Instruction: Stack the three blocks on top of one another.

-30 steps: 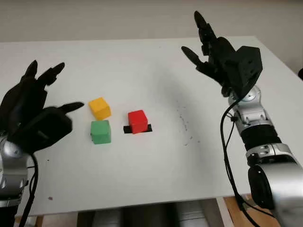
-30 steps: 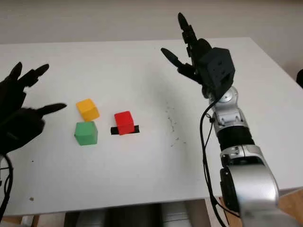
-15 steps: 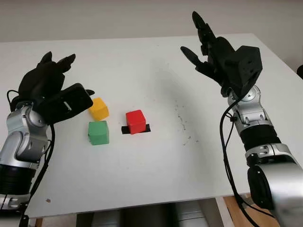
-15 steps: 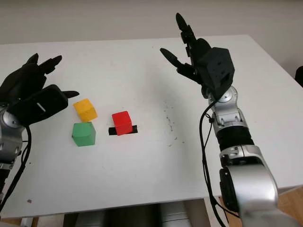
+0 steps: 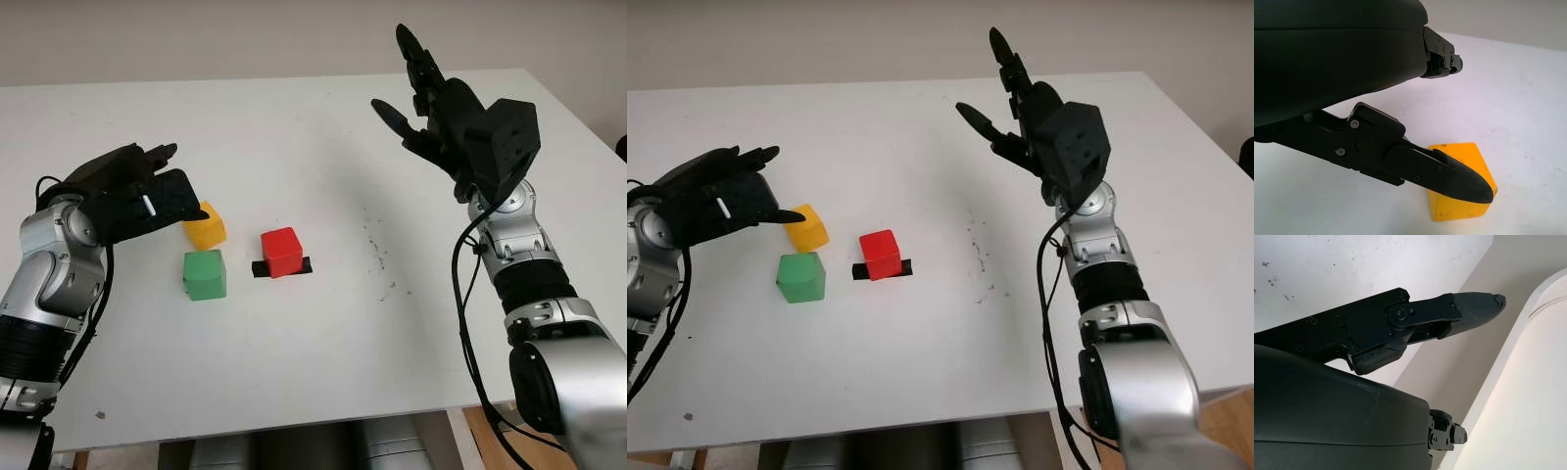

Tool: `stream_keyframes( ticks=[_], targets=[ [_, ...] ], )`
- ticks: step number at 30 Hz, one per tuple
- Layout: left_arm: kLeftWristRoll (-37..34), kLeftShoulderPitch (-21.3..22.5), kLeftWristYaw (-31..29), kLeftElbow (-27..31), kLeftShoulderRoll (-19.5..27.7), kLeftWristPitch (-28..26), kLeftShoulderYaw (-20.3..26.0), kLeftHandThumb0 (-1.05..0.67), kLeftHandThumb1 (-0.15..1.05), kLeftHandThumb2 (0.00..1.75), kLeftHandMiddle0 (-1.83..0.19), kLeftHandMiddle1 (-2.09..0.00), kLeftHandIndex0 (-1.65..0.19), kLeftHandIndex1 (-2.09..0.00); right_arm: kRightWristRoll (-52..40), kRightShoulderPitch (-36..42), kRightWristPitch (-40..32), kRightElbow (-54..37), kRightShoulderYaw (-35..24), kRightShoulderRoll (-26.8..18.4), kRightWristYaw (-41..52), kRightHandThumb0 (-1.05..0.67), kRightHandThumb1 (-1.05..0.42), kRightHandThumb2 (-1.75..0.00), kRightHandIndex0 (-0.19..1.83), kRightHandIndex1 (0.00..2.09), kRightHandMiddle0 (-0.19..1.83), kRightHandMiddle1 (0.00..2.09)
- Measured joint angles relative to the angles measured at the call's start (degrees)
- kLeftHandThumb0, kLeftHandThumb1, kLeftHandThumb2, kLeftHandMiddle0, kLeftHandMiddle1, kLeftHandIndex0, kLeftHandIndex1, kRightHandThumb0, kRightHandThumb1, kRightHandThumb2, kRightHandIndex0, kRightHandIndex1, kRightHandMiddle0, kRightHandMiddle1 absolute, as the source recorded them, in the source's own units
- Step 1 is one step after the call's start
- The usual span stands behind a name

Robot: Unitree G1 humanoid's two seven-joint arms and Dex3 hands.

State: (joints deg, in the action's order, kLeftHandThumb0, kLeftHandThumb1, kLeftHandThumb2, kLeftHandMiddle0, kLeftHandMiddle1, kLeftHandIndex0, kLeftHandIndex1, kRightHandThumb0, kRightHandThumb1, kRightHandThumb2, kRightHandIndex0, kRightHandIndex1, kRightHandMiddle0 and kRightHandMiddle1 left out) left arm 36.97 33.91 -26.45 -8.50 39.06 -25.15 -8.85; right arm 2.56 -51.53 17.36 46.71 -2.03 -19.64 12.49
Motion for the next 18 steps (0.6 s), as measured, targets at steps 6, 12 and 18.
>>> stream_keyframes(
  ticks=[6, 12, 18],
  targets=[
    [2.0, 0.3, 2.5, -1.8, -0.1, -0.4, -2.0, -0.90, 0.99, 0.05, 0.07, -0.05, -0.15, -0.06, 0.0, 0.0, 0.0, 0.0, 0.0, 0.0, 0.3, -0.89, -1.05, -0.26, -0.16, 0.05, 0.00, 0.07],
    [4.5, 0.3, 6.4, -3.6, -0.4, 1.0, -4.0, -0.87, 1.01, 0.06, 0.08, -0.05, -0.14, -0.05, -0.1, 0.0, 0.1, 0.0, 0.0, 0.0, 0.5, -0.88, -1.05, -0.26, -0.16, 0.05, -0.01, 0.07],
    [5.0, 0.3, 8.5, -5.3, -1.1, 2.1, -4.6, -0.87, 1.01, 0.06, 0.06, -0.06, -0.15, -0.06, -0.1, 0.0, 0.6, 0.0, 0.0, 0.0, 0.6, -0.88, -1.05, -0.26, -0.16, 0.05, -0.01, 0.07]
  ],
)
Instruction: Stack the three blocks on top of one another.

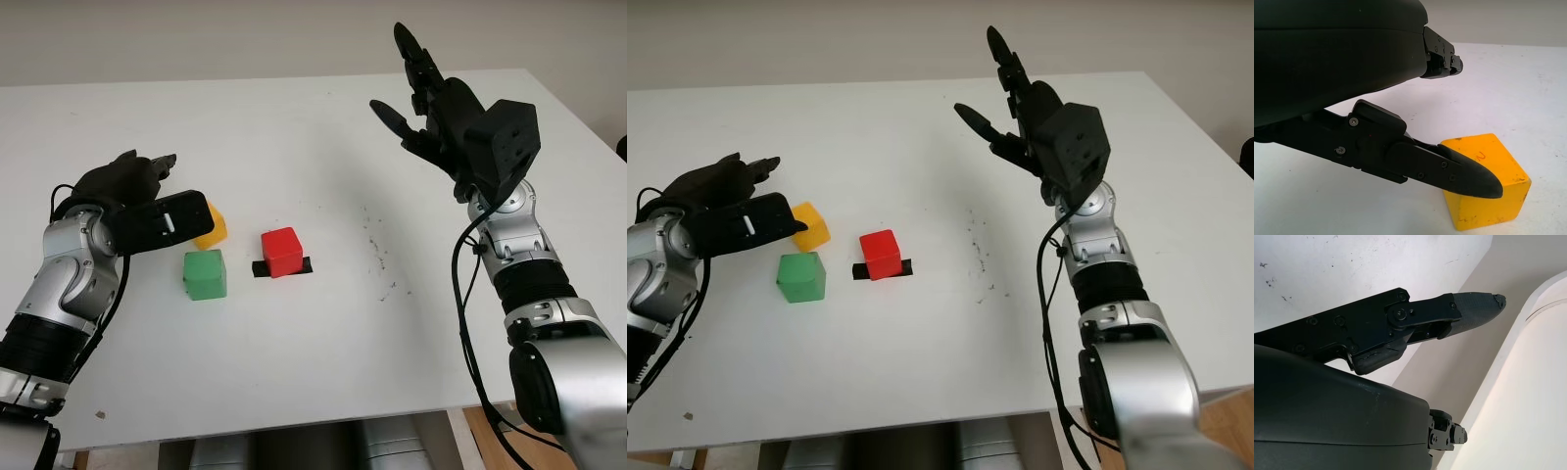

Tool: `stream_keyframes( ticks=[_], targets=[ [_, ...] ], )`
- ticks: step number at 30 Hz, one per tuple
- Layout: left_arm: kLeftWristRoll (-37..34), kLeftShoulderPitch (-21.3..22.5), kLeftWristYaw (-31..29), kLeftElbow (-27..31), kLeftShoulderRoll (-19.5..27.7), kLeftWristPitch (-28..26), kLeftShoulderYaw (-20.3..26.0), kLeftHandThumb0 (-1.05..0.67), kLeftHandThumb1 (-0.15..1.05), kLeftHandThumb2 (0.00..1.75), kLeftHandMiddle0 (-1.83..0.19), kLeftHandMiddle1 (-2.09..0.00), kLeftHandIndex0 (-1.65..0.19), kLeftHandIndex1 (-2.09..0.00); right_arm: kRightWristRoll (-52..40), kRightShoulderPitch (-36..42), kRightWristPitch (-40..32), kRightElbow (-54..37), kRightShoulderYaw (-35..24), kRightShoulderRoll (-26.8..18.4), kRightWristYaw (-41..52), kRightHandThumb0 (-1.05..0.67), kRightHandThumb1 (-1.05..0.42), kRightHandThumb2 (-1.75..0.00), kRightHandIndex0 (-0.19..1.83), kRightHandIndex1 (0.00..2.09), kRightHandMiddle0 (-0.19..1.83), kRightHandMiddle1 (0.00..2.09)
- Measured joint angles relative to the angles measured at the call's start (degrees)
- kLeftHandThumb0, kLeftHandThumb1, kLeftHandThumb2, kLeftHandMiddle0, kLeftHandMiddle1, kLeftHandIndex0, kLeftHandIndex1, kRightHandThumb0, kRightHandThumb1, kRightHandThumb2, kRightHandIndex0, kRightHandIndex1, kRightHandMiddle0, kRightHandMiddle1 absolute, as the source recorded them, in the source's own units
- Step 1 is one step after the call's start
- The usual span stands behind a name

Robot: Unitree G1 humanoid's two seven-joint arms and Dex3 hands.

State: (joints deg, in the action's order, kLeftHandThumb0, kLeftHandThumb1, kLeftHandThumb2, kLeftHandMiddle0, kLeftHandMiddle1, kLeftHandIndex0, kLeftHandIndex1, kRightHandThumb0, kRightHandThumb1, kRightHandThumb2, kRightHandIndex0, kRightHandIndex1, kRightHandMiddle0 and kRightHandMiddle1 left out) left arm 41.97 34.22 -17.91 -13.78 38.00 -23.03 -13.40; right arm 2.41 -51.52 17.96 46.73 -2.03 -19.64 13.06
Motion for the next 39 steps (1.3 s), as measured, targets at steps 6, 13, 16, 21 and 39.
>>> stream_keyframes(
  ticks=[6, 13, 16, 21, 39],
  targets=[
    [0.3, -0.4, 0.1, 0.0, 0.0, 0.3, -0.2, -0.87, 1.00, 0.05, 0.05, -0.06, -0.18, -0.07, 0.0, 0.0, -0.1, 0.1, 0.0, 0.0, 0.0, -0.89, -1.05, -0.26, -0.16, 0.06, 0.00, 0.07],
    [-1.2, -1.3, -1.5, 2.2, -0.4, -0.5, 0.0, -0.85, 0.99, 0.05, 0.06, -0.05, -0.19, -0.07, 0.1, 0.0, -0.5, 0.0, 0.0, 0.0, -0.2, -0.89, -1.05, -0.27, -0.16, 0.06, 0.00, 0.06],
    [-1.3, -1.7, -1.7, 3.3, -0.5, -0.9, 0.0, -0.86, 1.00, 0.06, 0.05, -0.06, -0.19, -0.06, 0.1, 0.0, -1.6, -0.1, 0.0, 0.0, -0.2, -0.89, -1.05, -0.27, -0.16, 0.05, -0.01, 0.06],
    [-1.3, -1.8, -0.8, 3.7, -0.7, -1.1, 0.3, -0.86, 1.03, 0.06, 0.00, -0.07, -0.21, -0.07, 0.1, 0.0, -1.7, -0.2, 0.1, 0.0, -0.2, -0.89, -1.05, -0.27, -0.16, 0.05, 0.00, 0.06],
    [-0.5, -2.5, 12.8, 3.0, -4.5, -2.1, 3.0, -0.84, 1.05, 0.43, -0.01, -0.06, -0.11, -0.05, 2.4, 0.0, 0.8, -0.1, 1.1, 0.3, -1.2, -0.88, -1.05, -0.26, -0.15, 0.06, 0.01, 0.06]
  ],
)
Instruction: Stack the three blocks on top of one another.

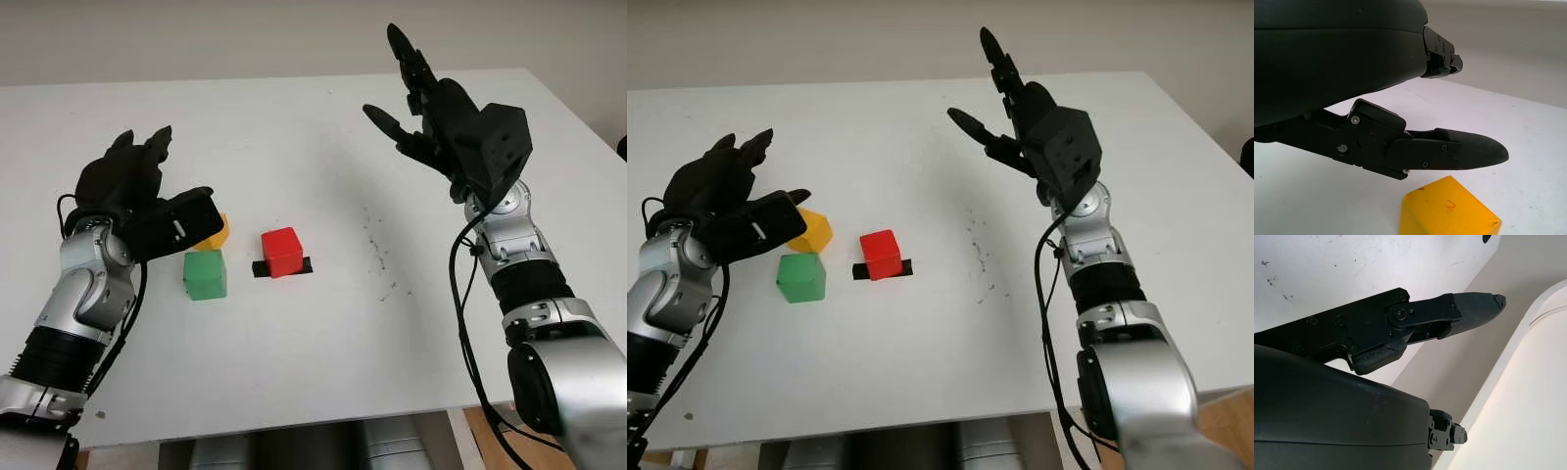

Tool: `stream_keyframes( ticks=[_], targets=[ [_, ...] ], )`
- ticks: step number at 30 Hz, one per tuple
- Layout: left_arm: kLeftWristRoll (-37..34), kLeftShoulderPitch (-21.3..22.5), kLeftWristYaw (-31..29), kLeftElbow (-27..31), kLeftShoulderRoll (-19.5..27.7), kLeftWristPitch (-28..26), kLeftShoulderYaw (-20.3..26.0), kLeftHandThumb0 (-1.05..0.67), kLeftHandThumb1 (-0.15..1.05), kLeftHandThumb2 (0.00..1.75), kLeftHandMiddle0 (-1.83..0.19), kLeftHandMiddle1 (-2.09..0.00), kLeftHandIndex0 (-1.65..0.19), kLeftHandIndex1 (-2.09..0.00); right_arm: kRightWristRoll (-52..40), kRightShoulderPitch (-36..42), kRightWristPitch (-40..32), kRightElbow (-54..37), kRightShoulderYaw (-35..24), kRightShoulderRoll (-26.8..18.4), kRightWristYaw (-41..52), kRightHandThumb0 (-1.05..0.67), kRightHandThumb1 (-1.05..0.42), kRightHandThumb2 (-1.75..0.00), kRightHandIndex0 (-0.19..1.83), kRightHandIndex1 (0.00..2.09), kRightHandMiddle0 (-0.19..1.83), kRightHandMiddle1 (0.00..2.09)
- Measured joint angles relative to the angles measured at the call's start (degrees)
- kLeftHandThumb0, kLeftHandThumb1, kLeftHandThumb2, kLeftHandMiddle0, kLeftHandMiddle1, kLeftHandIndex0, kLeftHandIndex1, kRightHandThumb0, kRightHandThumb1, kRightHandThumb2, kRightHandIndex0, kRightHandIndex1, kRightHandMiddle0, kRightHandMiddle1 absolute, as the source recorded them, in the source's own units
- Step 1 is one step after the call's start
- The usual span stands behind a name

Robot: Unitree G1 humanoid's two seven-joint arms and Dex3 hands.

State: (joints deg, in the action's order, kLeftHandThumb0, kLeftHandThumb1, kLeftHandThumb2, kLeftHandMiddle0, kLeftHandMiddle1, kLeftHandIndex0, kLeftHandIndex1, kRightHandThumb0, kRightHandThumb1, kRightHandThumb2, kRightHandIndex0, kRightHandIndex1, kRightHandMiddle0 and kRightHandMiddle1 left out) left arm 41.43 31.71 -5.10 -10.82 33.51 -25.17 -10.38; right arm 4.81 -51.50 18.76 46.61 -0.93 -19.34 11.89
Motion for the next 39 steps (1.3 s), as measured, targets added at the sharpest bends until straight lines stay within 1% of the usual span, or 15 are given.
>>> stream_keyframes(
  ticks=[3, 7, 11, 15, 17, 20, 23, 25, 28, 29, 31, 32, 33, 35, 39],
  targets=[
    [0.7, 0.0, -2.4, 1.2, 0.1, -1.2, -0.2, -0.88, 1.05, 0.42, -0.04, -0.07, -0.15, -0.07, 0.0, 0.0, 0.0, 0.1, 0.1, 0.0, 0.2, -0.88, -1.05, -0.26, -0.16, 0.05, 0.00, 0.06],
    [3.0, 0.0, -6.8, 3.4, 0.7, -2.9, -1.7, -0.94, 1.05, 0.43, -0.06, -0.07, -0.20, -0.09, -0.3, 0.0, -0.1, 0.1, 0.1, 0.0, 0.4, -0.88, -1.05, -0.24, -0.17, 0.05, 0.01, 0.07],
    [4.8, -0.2, -12.2, 5.1, 2.2, -3.4, -3.3, -1.00, 1.05, 0.46, -0.06, -0.06, -0.19, -0.08, -0.3, 0.0, -0.1, 0.1, 0.1, 0.0, 0.4, -0.88, -1.05, -0.24, -0.17, 0.05, 0.01, 0.06],
    [6.4, -0.6, -16.8, 7.3, 2.5, -5.2, -4.3, -1.04, 1.05, 0.46, -0.10, -0.07, -0.21, -0.08, -0.3, 0.0, -0.1, 0.1, 0.1, 0.0, 0.4, -0.89, -1.05, -0.24, -0.17, 0.05, 0.01, 0.06],
    [6.7, -1.1, -18.2, 8.4, 2.5, -5.6, -4.4, -1.05, 1.05, 0.46, -0.10, -0.06, -0.20, -0.08, -0.3, 0.0, -0.1, 0.1, 0.1, 0.0, 0.4, -0.88, -1.05, -0.24, -0.18, 0.05, 0.01, 0.06],
    [6.9, -1.8, -20.0, 10.1, 2.5, -5.8, -4.5, -1.05, 1.05, 0.47, -0.05, -0.04, -0.18, -0.06, -0.4, 0.0, -0.1, 0.1, 0.1, 0.0, 0.7, -0.88, -1.05, -0.24, -0.18, 0.05, 0.01, 0.06],
    [8.7, -2.4, -21.5, 11.5, 2.5, -6.0, -5.2, -1.05, 1.05, 0.48, -0.03, -0.04, -0.16, -0.05, -0.6, 0.0, -0.1, 0.1, 0.1, 0.0, 0.7, -0.87, -1.05, -0.24, -0.17, 0.05, 0.01, 0.06],
    [10.2, -2.6, -22.6, 11.7, 2.5, -6.2, -5.9, -1.05, 1.05, 0.48, -0.06, -0.06, -0.19, -0.07, -0.6, 0.0, -0.1, 0.1, 0.1, 0.0, 0.7, -0.88, -1.05, -0.24, -0.18, 0.05, 0.01, 0.06],
    [11.9, -2.8, -23.9, 11.6, 2.5, -6.2, -6.9, -1.04, 1.05, 0.47, -0.17, -0.10, -0.28, -0.14, -0.6, 0.0, -0.1, 0.1, 0.1, 0.1, 0.7, -0.89, -1.05, -0.23, -0.18, 0.05, 0.02, 0.06],
    [12.4, -2.7, -24.2, 11.5, 2.5, -6.3, -7.1, -1.04, 1.05, 0.46, -0.19, -0.09, -0.23, -0.30, -0.7, 0.0, -0.1, 0.1, 0.1, 0.1, 0.7, -0.89, -1.05, -0.23, -0.18, 0.05, 0.02, 0.06],
    [13.2, -2.7, -24.7, 11.0, 2.5, -6.4, -7.3, -1.04, 1.05, 0.45, -0.22, -0.07, 0.09, -1.01, -0.7, 0.0, -0.1, 0.1, 0.1, 0.1, 0.7, -0.89, -1.05, -0.23, -0.18, 0.05, 0.02, 0.06],
    [13.4, -2.7, -24.7, 10.5, 2.5, -6.4, -7.4, -1.04, 1.05, 0.45, -0.22, -0.06, 0.14, -1.14, -0.7, 0.0, -0.1, 0.1, 0.1, 0.1, 0.8, -0.89, -1.05, -0.23, -0.18, 0.05, 0.02, 0.06],
    [13.6, -2.7, -24.7, 10.2, 2.4, -6.4, -7.5, -1.04, 1.05, 0.44, -0.22, -0.06, 0.16, -1.22, -0.7, 0.0, -0.1, 0.1, 0.0, 0.1, 0.9, -0.89, -1.05, -0.23, -0.18, 0.05, 0.02, 0.06],
    [14.2, -2.7, -24.7, 9.8, 2.3, -6.4, -7.7, -1.04, 1.05, 0.44, -0.24, -0.06, 0.19, -1.32, -0.7, 0.0, -0.1, 0.1, 0.0, 0.1, 0.9, -0.89, -1.05, -0.23, -0.18, 0.05, 0.02, 0.06],
    [16.3, -2.7, -24.2, 8.9, 2.2, -6.4, -8.7, -1.05, 1.05, 0.43, -0.27, -0.08, 0.19, -1.39, -0.7, 0.0, -0.1, 0.1, 0.1, 0.1, 0.9, -0.90, -1.05, -0.24, -0.18, 0.05, 0.02, 0.06]
  ],
)
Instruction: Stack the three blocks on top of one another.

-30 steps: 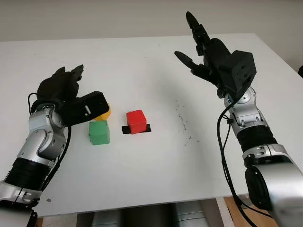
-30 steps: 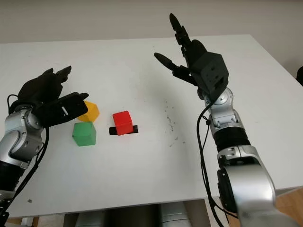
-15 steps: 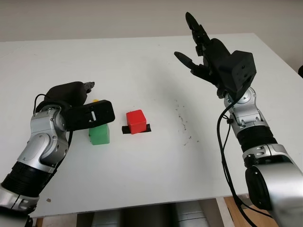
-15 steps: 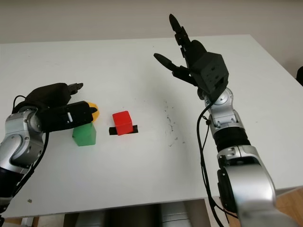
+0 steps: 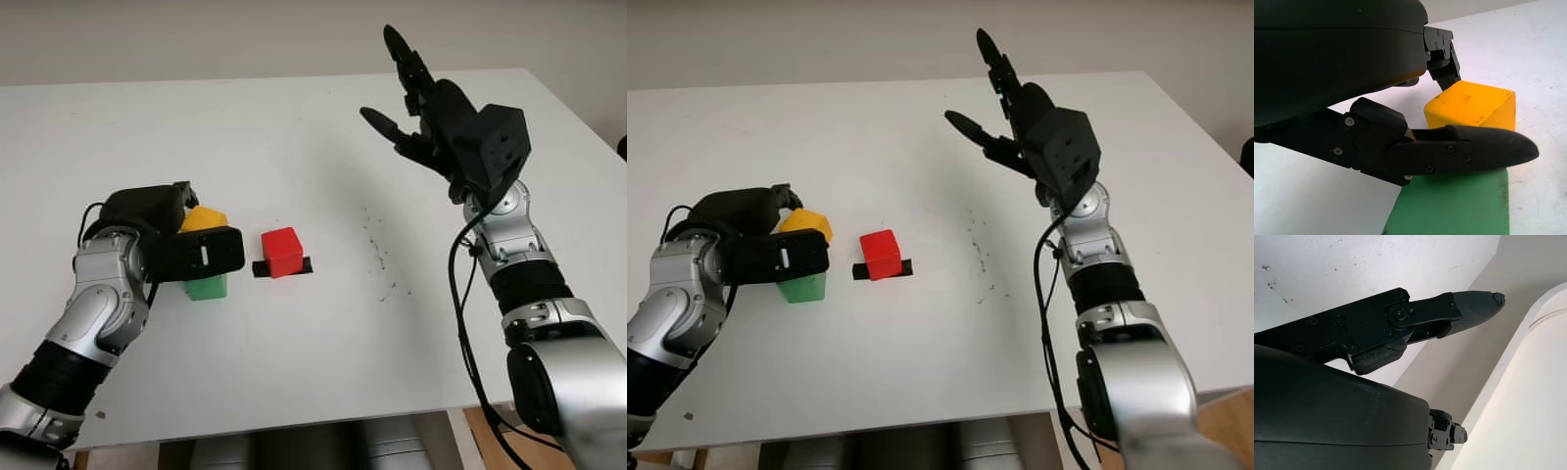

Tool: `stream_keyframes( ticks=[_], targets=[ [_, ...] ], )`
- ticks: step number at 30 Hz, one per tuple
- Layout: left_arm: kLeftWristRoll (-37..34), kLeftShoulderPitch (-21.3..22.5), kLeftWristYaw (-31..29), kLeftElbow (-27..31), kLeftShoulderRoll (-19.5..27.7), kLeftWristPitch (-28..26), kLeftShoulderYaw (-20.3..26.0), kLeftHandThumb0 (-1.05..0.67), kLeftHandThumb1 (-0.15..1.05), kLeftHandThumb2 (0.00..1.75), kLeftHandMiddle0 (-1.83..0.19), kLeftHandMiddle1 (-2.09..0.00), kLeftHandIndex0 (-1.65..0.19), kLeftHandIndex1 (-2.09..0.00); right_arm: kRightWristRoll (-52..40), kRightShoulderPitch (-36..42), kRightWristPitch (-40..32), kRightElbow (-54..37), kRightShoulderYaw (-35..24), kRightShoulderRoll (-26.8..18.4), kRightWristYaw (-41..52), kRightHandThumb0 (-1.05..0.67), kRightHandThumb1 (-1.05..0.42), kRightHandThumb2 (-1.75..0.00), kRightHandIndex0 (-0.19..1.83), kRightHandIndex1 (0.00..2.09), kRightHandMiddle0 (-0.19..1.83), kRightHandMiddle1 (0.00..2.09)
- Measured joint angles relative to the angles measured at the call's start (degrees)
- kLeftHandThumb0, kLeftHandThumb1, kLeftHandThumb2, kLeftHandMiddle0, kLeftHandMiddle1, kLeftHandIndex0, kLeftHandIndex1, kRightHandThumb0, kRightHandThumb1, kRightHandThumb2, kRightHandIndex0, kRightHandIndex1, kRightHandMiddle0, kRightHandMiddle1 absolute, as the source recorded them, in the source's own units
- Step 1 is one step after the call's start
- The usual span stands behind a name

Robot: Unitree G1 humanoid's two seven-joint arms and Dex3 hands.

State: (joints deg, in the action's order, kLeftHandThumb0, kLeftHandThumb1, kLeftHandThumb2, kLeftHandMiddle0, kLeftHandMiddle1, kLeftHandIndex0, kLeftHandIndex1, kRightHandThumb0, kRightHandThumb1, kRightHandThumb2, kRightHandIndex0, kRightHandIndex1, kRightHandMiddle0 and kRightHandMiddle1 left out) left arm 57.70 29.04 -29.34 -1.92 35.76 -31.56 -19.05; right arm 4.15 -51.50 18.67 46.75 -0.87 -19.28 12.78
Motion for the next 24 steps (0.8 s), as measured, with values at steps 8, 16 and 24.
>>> stream_keyframes(
  ticks=[8, 16, 24],
  targets=[
    [6.8, 0.1, 3.0, -2.3, -0.2, -0.3, -1.6, -1.01, 1.05, 0.41, -0.31, -0.12, 0.18, -1.39, 0.1, 0.0, 0.0, 0.0, 0.0, 0.0, -0.1, -0.89, -1.05, -0.24, -0.17, 0.06, 0.02, 0.06],
    [10.8, 0.2, 4.0, -2.8, -0.7, -0.3, -2.2, -0.97, 1.05, 0.37, -0.47, -0.21, 0.05, -1.51, -0.4, 0.0, 0.0, 0.0, -0.1, 0.0, 0.5, -0.88, -1.05, -0.23, -0.19, 0.05, 0.02, 0.06],
    [10.7, 0.1, 5.8, -3.7, -1.5, 1.1, -2.0, -0.96, 1.05, 0.37, -0.44, -0.52, -0.06, -1.79, -0.4, 0.0, 0.1, 0.0, -0.1, 0.0, 0.4, -0.88, -1.05, -0.24, -0.18, 0.05, 0.01, 0.06]
  ],
)
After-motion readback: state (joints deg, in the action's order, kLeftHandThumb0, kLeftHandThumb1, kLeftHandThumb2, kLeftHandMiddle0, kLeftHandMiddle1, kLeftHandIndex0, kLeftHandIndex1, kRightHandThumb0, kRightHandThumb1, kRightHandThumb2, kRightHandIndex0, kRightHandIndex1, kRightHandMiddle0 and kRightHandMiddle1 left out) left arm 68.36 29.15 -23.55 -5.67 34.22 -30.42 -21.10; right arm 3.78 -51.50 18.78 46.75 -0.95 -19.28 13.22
